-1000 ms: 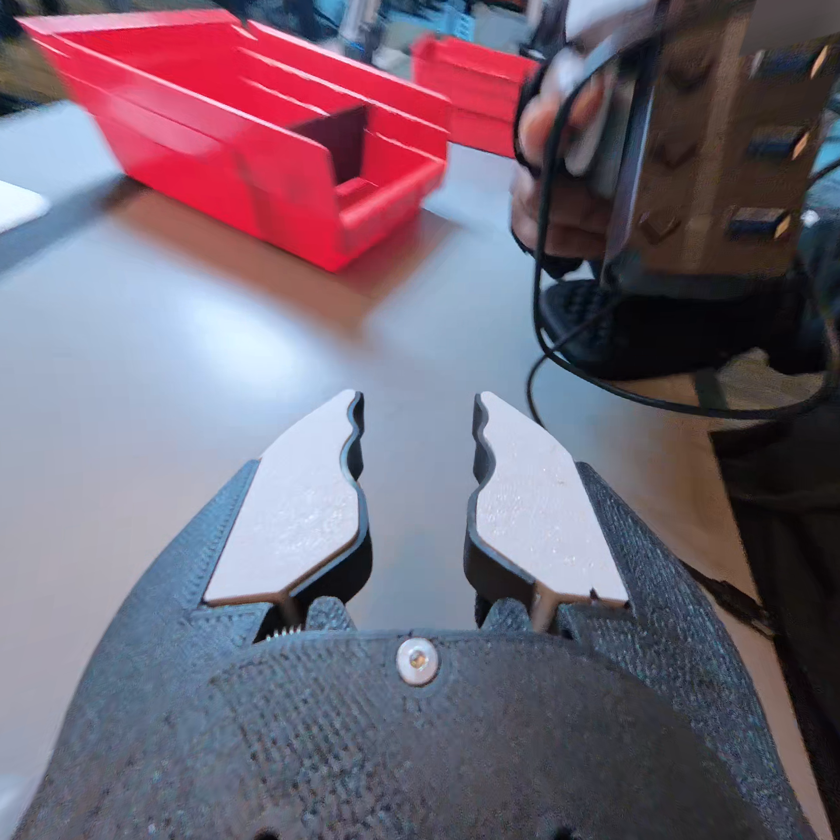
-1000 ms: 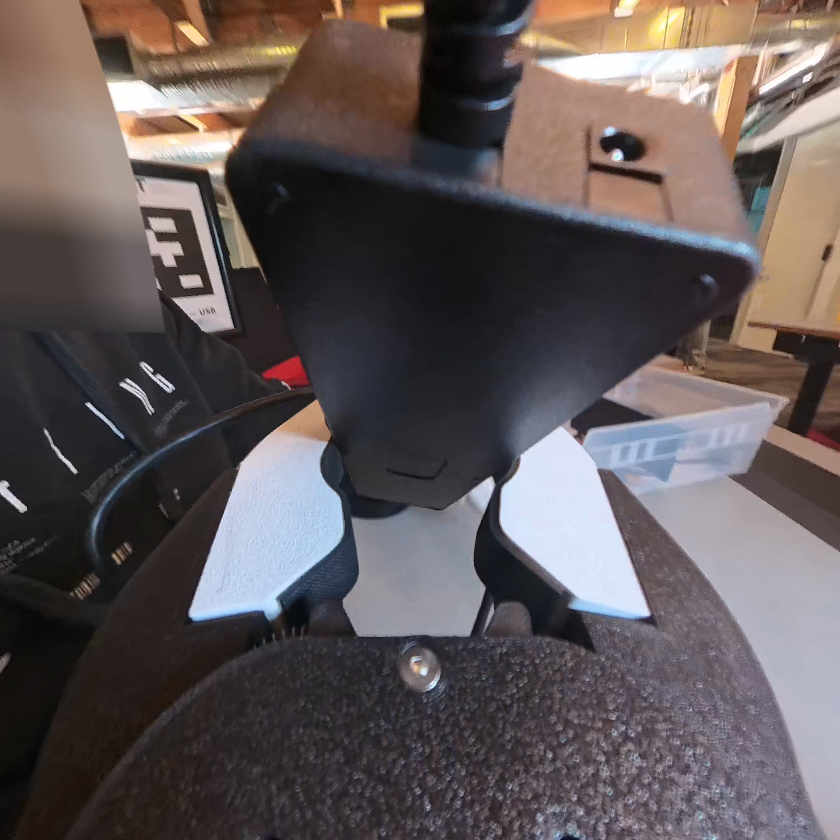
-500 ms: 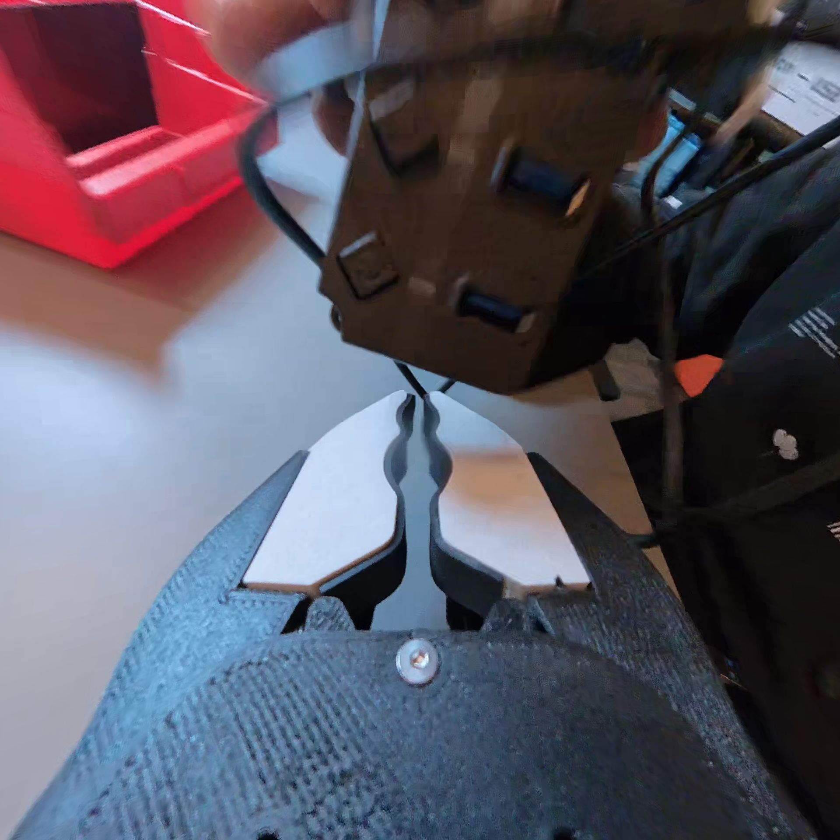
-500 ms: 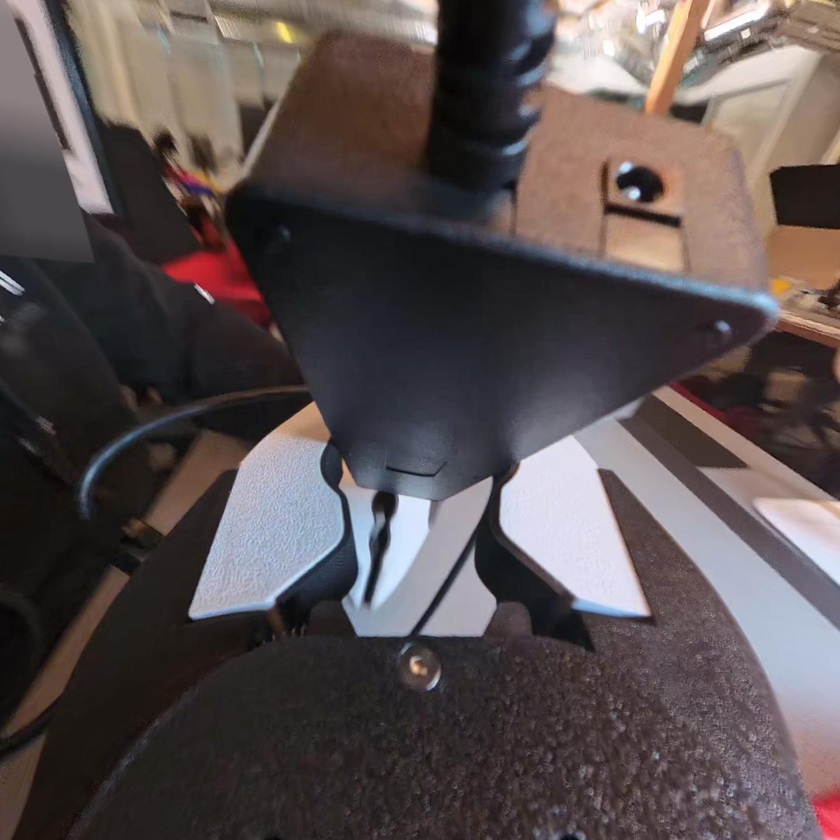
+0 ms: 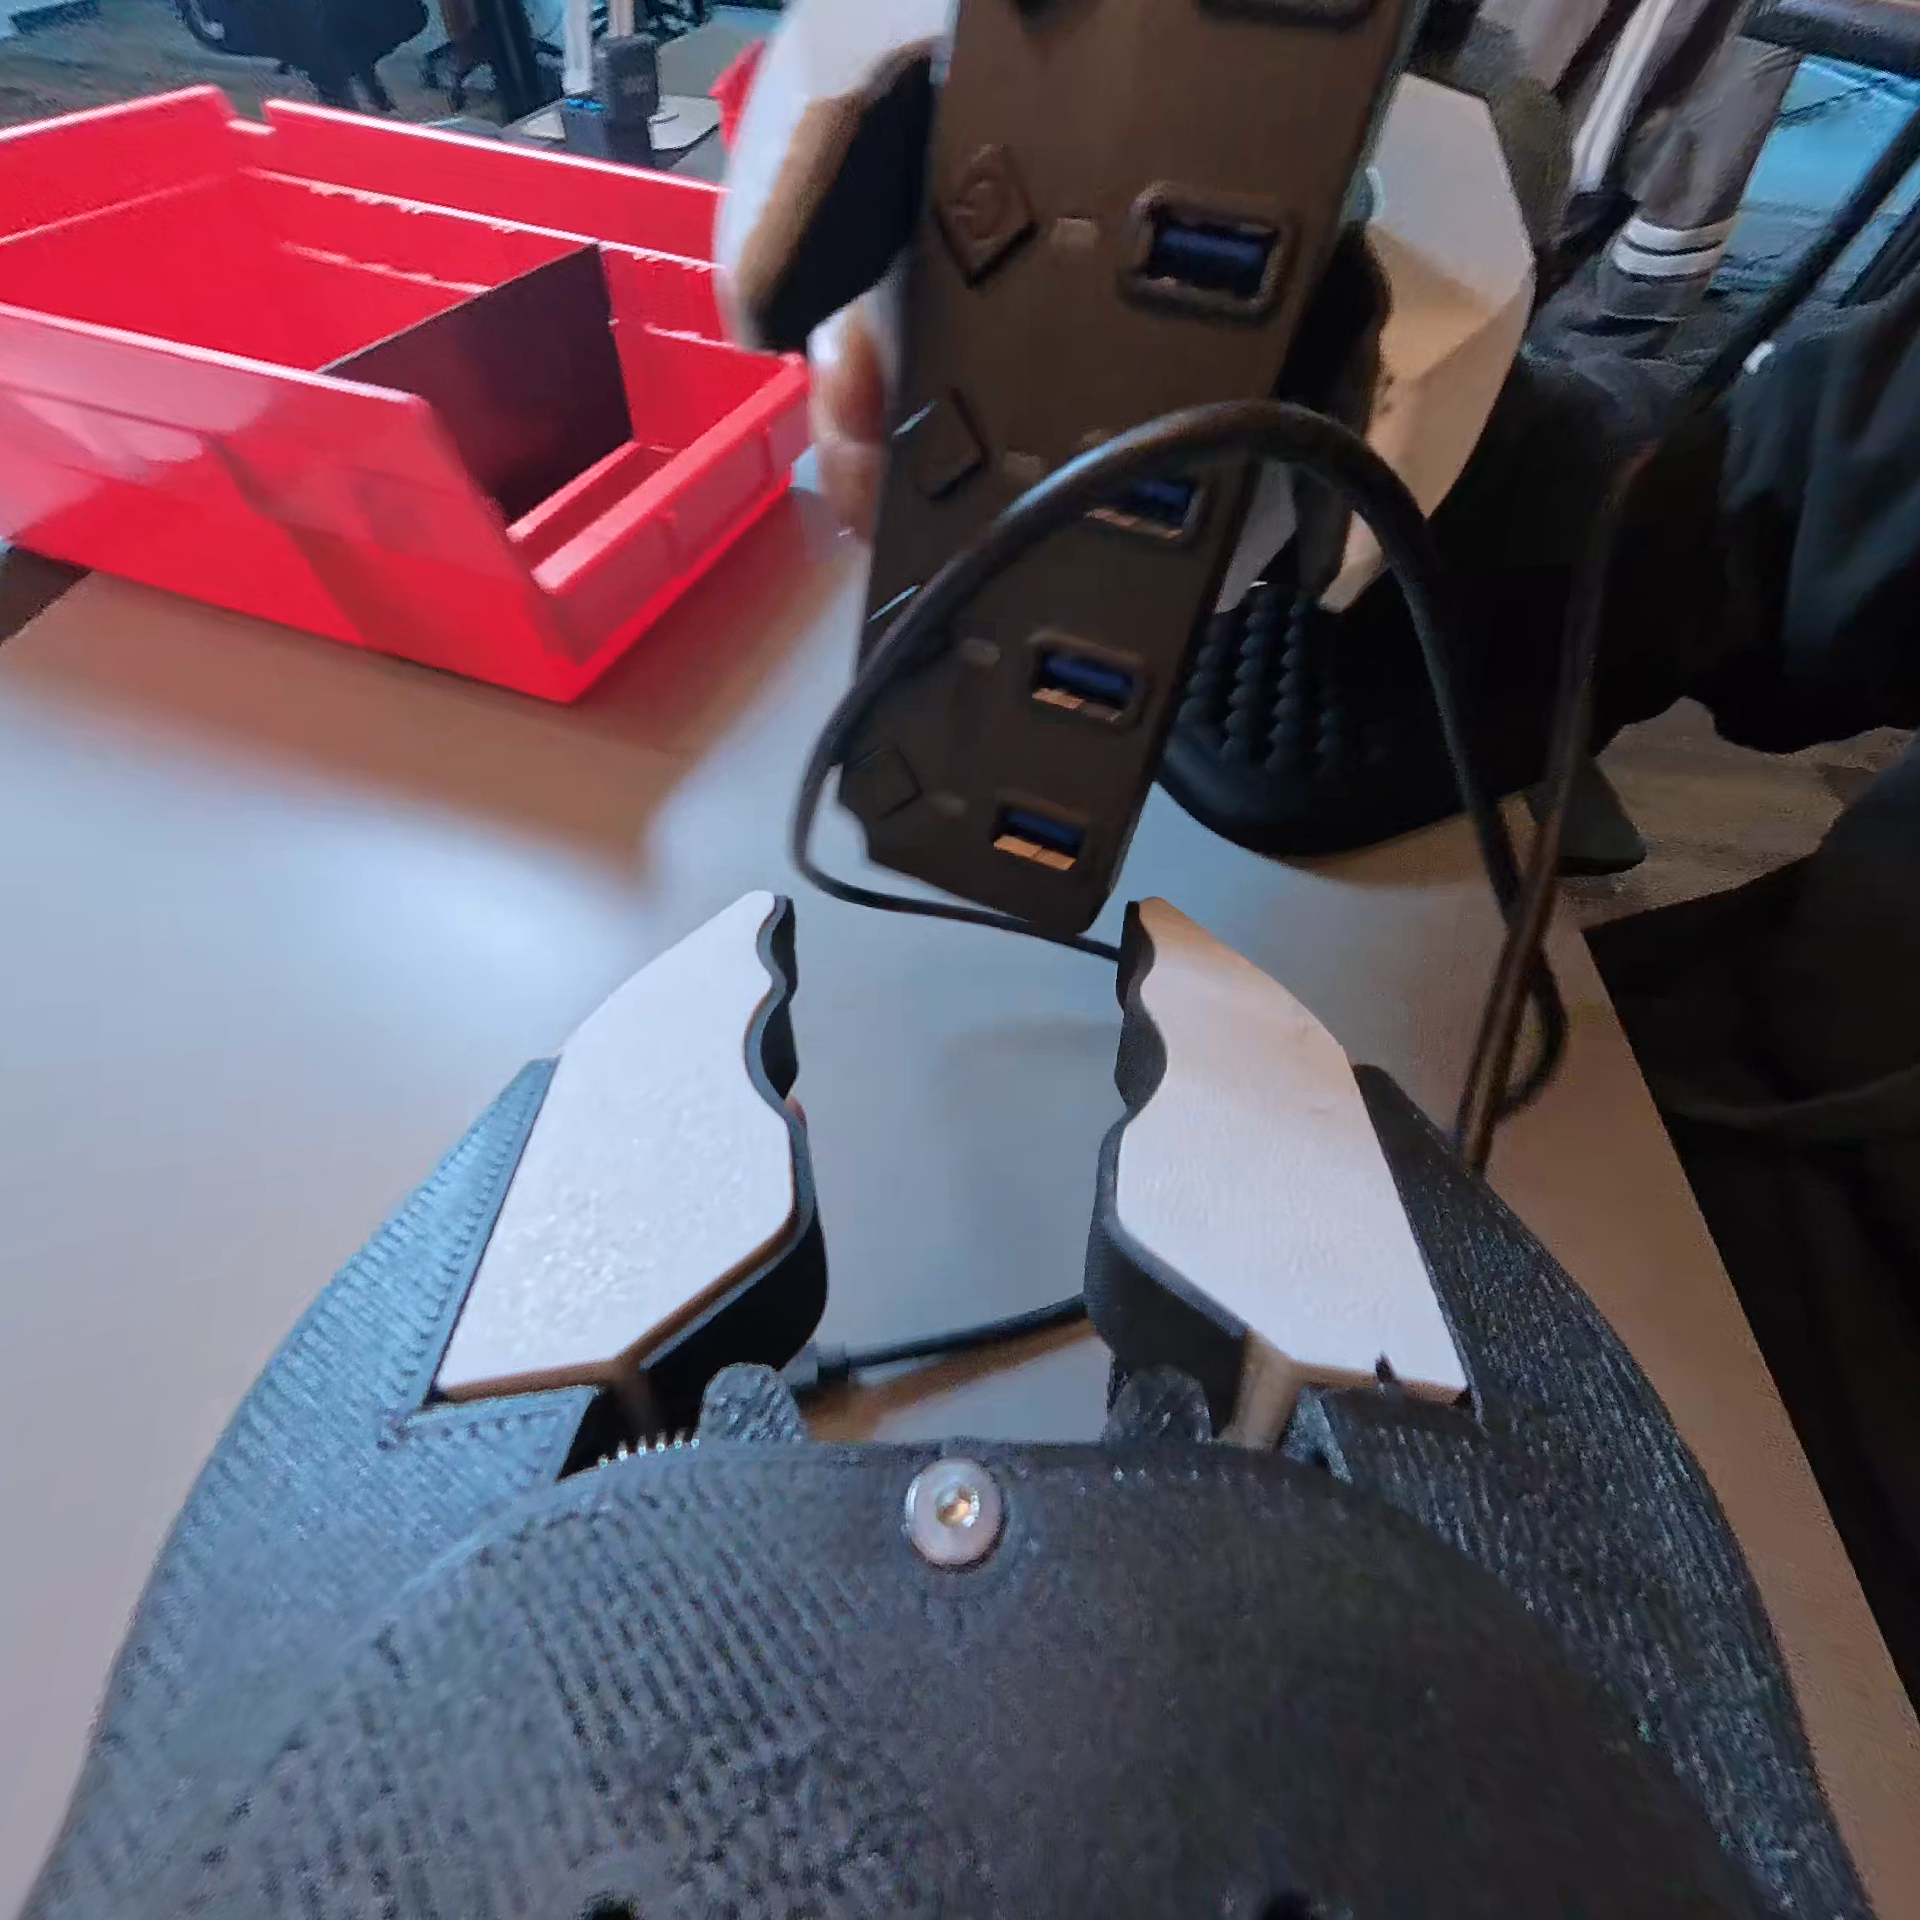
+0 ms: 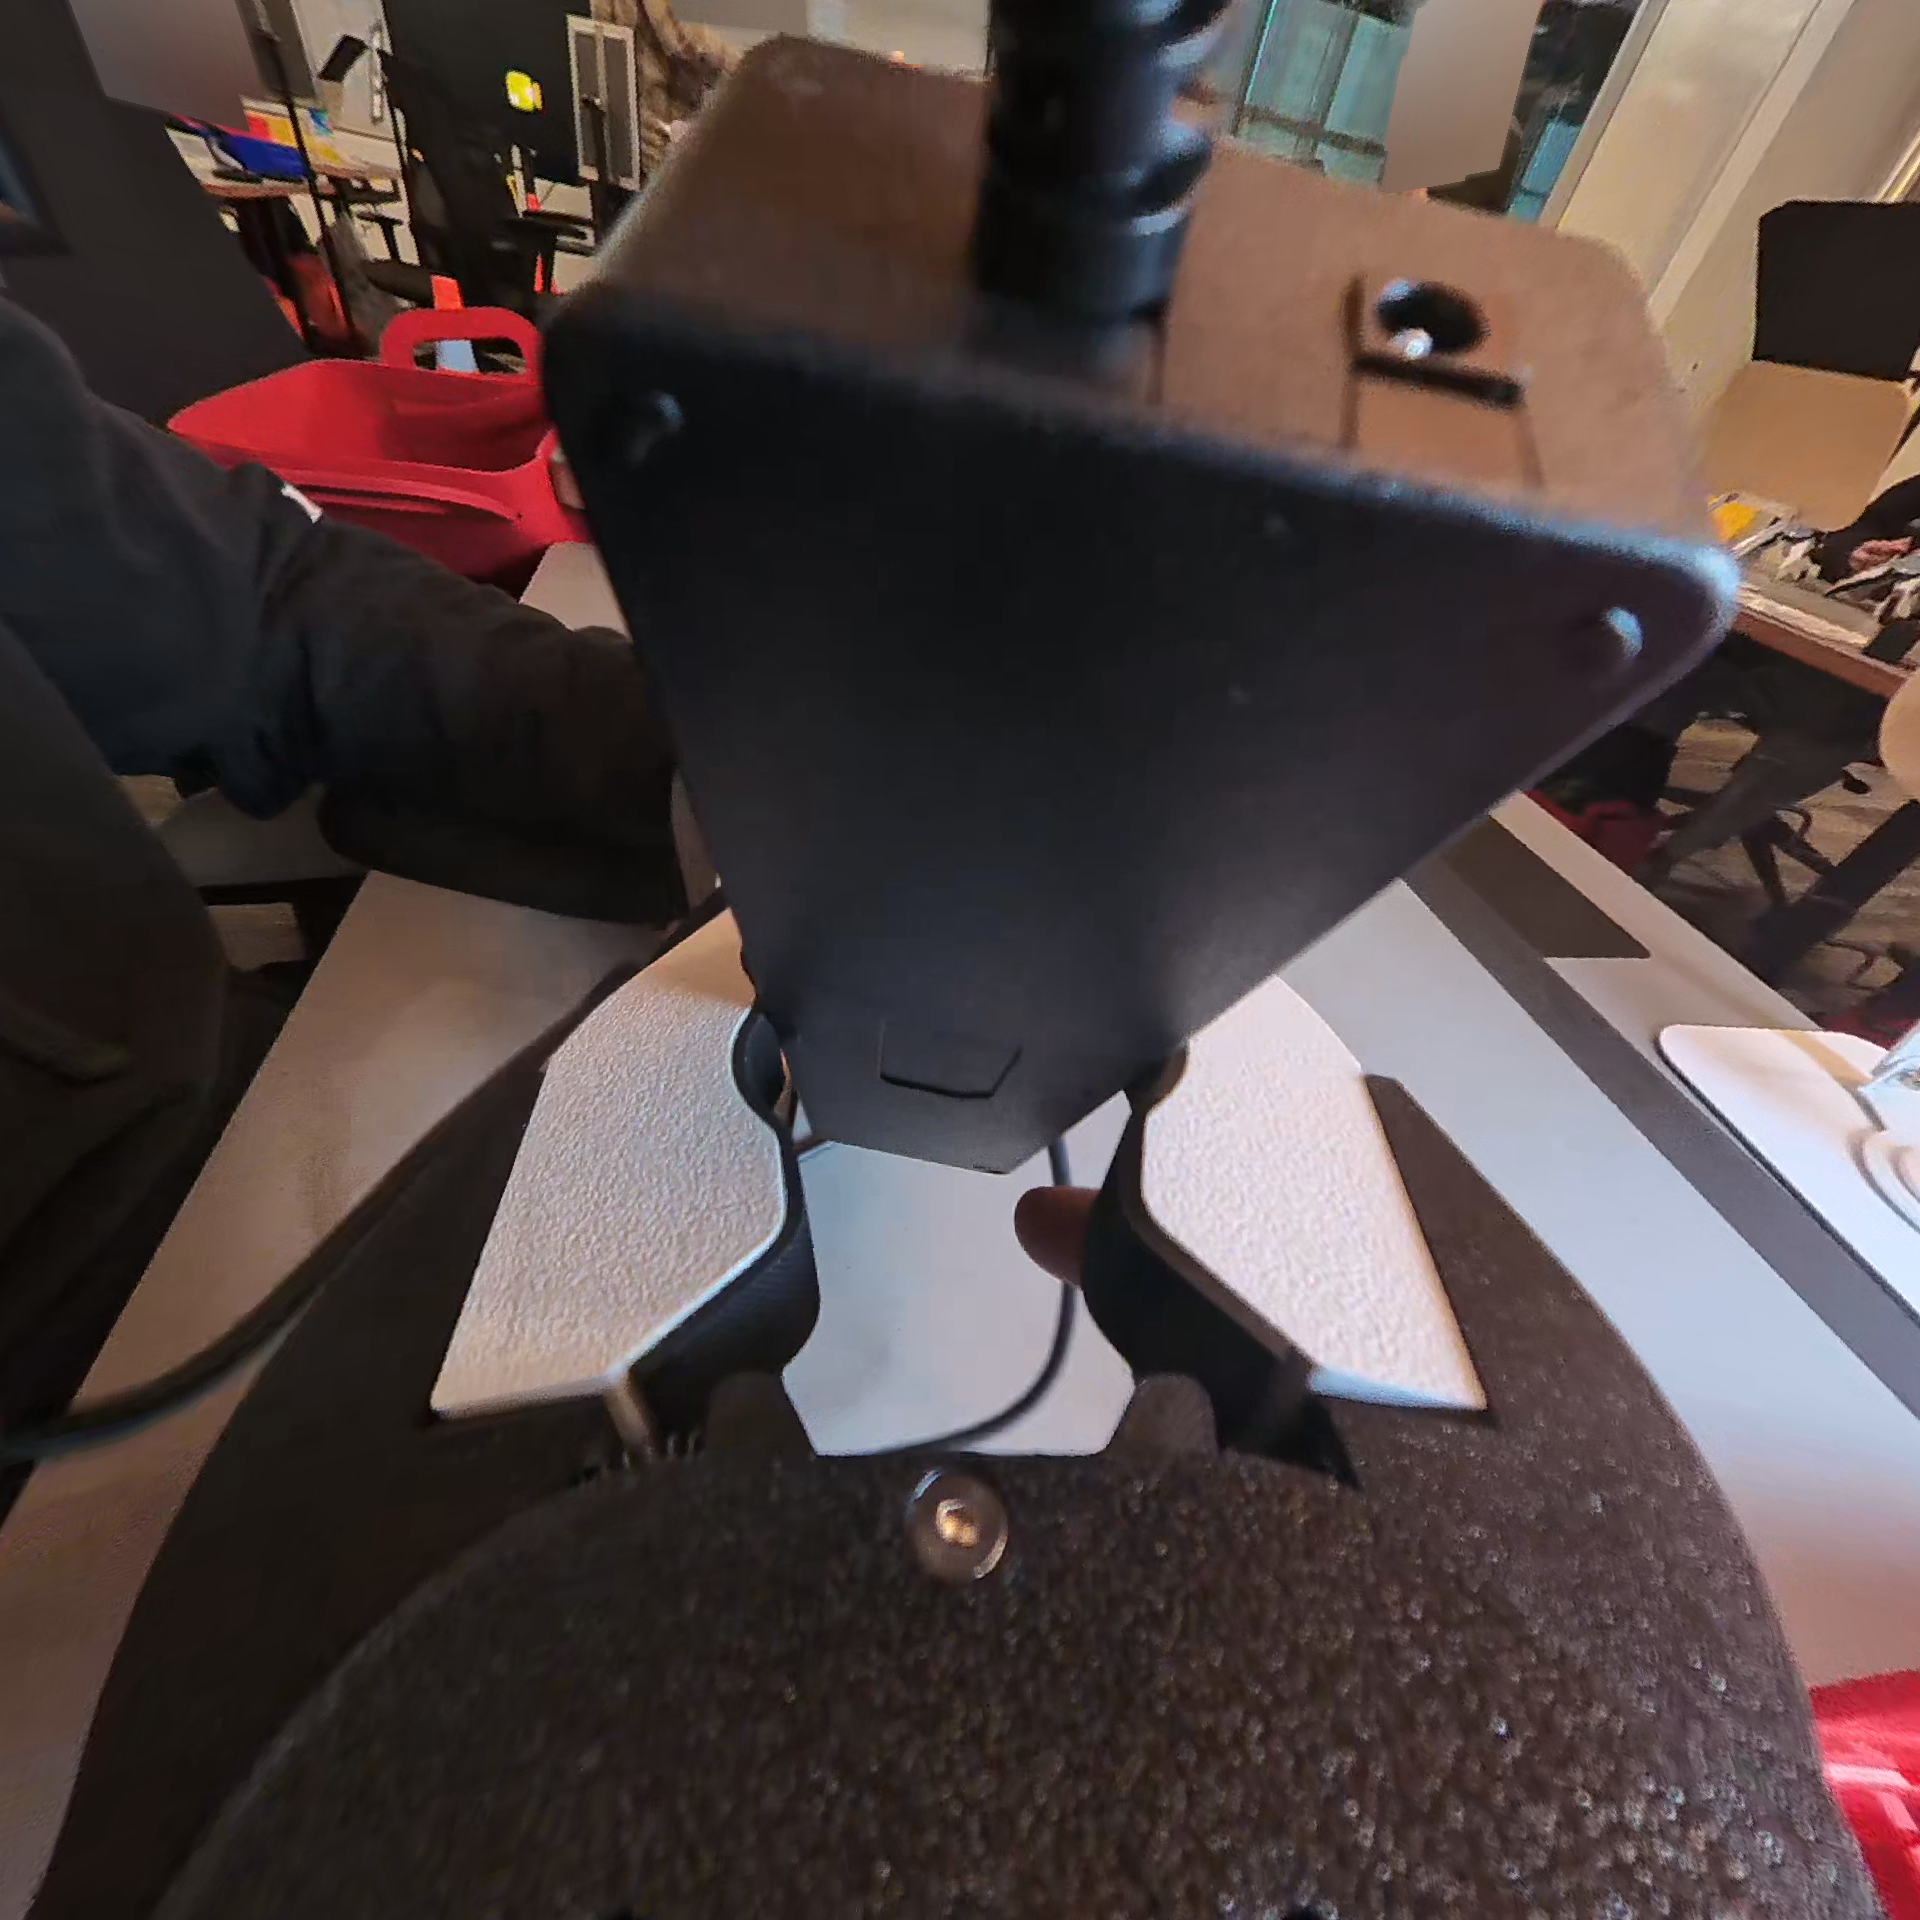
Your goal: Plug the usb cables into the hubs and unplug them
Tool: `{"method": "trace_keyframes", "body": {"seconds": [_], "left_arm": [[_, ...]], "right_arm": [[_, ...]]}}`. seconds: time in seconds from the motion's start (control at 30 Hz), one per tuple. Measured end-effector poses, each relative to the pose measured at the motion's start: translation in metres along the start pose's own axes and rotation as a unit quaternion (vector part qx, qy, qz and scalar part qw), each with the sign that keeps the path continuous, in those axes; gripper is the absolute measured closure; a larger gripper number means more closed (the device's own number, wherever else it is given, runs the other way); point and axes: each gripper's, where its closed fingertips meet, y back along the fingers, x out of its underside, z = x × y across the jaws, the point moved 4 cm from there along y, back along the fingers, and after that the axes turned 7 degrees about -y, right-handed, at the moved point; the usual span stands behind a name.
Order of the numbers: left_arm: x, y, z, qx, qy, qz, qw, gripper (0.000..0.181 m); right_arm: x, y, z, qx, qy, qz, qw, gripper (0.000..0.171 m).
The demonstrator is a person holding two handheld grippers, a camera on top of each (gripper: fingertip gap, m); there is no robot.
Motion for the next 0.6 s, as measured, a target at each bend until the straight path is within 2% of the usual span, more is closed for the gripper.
{"method": "trace_keyframes", "body": {"seconds": [0.13,0.27,0.37,0.47,0.53,0.6], "left_arm": [[-0.007,0.055,0.039,-0.098,0.016,-0.024,0.995,0.127],[-0.005,0.130,0.079,-0.250,0.020,-0.042,0.967,0.133],[0.022,0.181,0.103,-0.376,0.032,0.022,0.926,0.133],[0.056,0.227,0.124,-0.485,0.062,0.116,0.865,0.135],[0.076,0.242,0.132,-0.503,0.096,0.166,0.843,0.135],[0.090,0.245,0.140,-0.492,0.121,0.206,0.837,0.136]], "right_arm": [[-0.009,0.009,-0.003,-0.001,-0.009,-0.029,1.000,0.108],[-0.015,0.017,-0.006,-0.008,-0.021,-0.051,0.998,0.108],[-0.018,0.021,-0.009,-0.010,-0.031,-0.063,0.997,0.108],[-0.018,0.022,-0.012,-0.001,-0.030,-0.066,0.997,0.108],[-0.017,0.022,-0.013,-0.002,-0.033,-0.066,0.997,0.108],[-0.016,0.020,-0.013,-0.002,-0.035,-0.062,0.997,0.107]]}}
